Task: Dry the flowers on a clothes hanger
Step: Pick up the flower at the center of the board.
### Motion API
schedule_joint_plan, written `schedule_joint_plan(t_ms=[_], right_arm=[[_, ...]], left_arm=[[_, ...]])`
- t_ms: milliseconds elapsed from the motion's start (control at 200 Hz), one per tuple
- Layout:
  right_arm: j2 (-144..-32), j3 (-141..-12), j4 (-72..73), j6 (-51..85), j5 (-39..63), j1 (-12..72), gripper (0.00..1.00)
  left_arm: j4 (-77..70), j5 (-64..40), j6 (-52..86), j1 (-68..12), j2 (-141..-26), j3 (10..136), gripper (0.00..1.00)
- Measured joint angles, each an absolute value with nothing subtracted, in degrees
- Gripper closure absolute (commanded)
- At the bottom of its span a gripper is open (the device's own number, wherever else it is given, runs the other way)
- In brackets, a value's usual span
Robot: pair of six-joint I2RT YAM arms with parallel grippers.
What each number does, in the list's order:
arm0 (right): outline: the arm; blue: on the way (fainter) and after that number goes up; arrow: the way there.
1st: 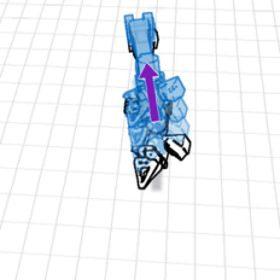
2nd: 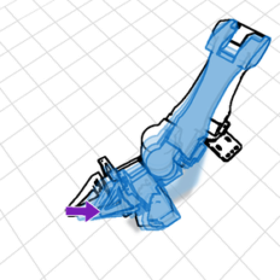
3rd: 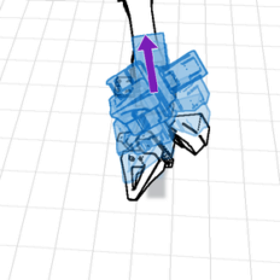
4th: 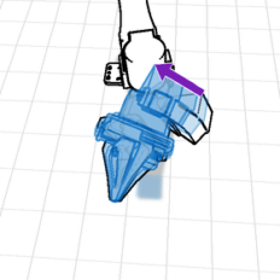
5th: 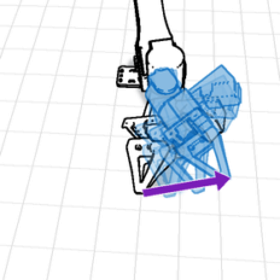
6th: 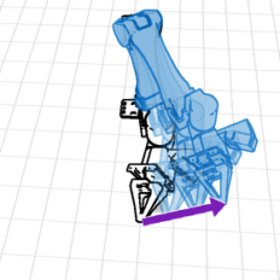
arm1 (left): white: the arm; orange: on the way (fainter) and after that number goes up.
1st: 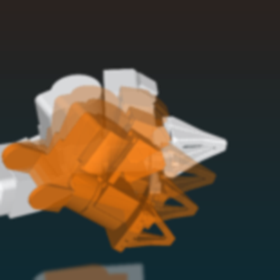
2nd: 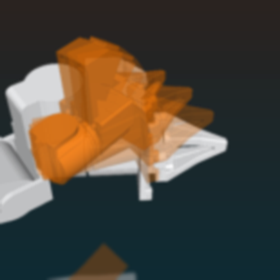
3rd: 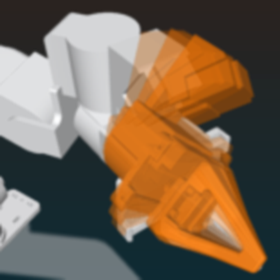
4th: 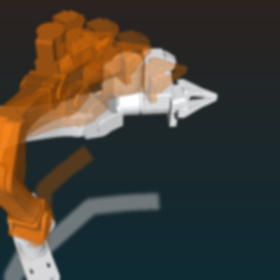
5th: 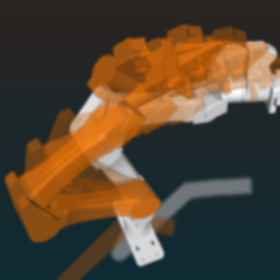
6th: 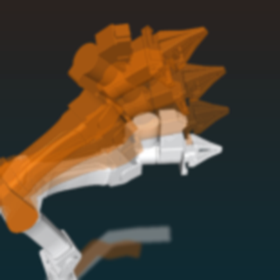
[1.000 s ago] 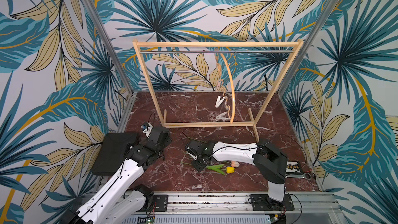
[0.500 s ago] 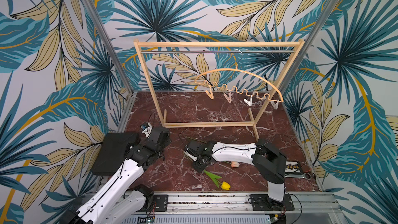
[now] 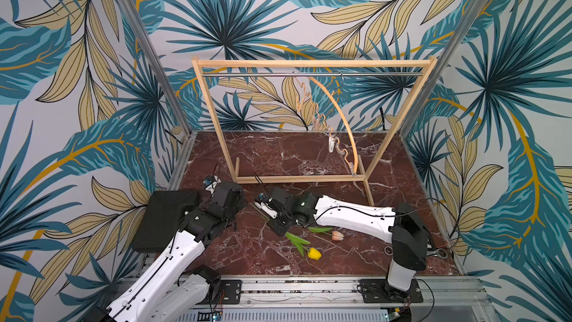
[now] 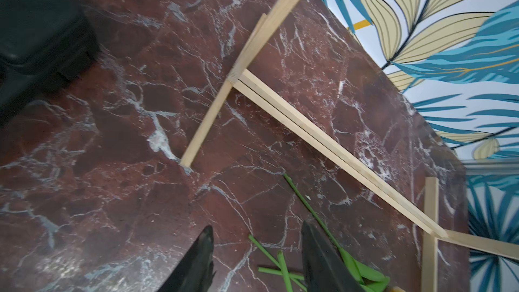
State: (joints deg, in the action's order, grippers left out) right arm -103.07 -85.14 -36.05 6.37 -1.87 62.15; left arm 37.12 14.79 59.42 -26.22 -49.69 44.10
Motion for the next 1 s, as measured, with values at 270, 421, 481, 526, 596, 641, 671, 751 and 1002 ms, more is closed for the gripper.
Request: schedule_joint_plan(t_ms=[270, 421, 481, 526, 596, 641, 671, 751, 1002], right_arm=[[-101.14, -87.83, -31.94, 10.94, 0.38, 60.25, 1.0], [-100.6, -87.74, -29.93, 14.22, 1.13, 60.1, 1.0], [-99.9, -87.35, -29.06, 15.51, 0.91, 60.01, 1.0], [-99.04, -86.74, -28.29, 16.4, 0.71, 59.92, 1.0], [-97.47, -85.8, -27.42, 17.67, 0.49, 59.66, 1.0], [-96.6, -85.45, -27.09, 18.44, 0.49, 59.46, 1.0], [-96.14, -85.25, -26.94, 18.79, 0.49, 59.37, 1.0], [-95.42, -84.84, -26.63, 19.9, 0.49, 59.27, 1.0], [-94.28, -83.64, -26.15, 22.87, 0.4, 59.22, 0.89]], left_arm=[[27.92, 6.46, 59.46, -27.2, -49.34, 44.07, 0.5], [25.61, 3.46, 59.18, -27.27, -49.41, 44.01, 0.62], [25.08, 2.48, 59.31, -27.29, -49.6, 44.01, 0.67], [24.82, 1.85, 58.94, -27.29, -49.82, 43.99, 0.7], [24.4, 0.97, 58.92, -27.29, -50.33, 43.99, 0.74], [23.77, 0.32, 59.11, -27.29, -50.74, 43.99, 0.78], [23.24, 0.01, 59.05, -27.29, -50.98, 43.99, 0.8], [22.28, -0.71, 58.96, -27.29, -51.42, 43.99, 0.88], [19.22, -2.7, 59.42, -27.4, -52.4, 44.01, 1.0]])
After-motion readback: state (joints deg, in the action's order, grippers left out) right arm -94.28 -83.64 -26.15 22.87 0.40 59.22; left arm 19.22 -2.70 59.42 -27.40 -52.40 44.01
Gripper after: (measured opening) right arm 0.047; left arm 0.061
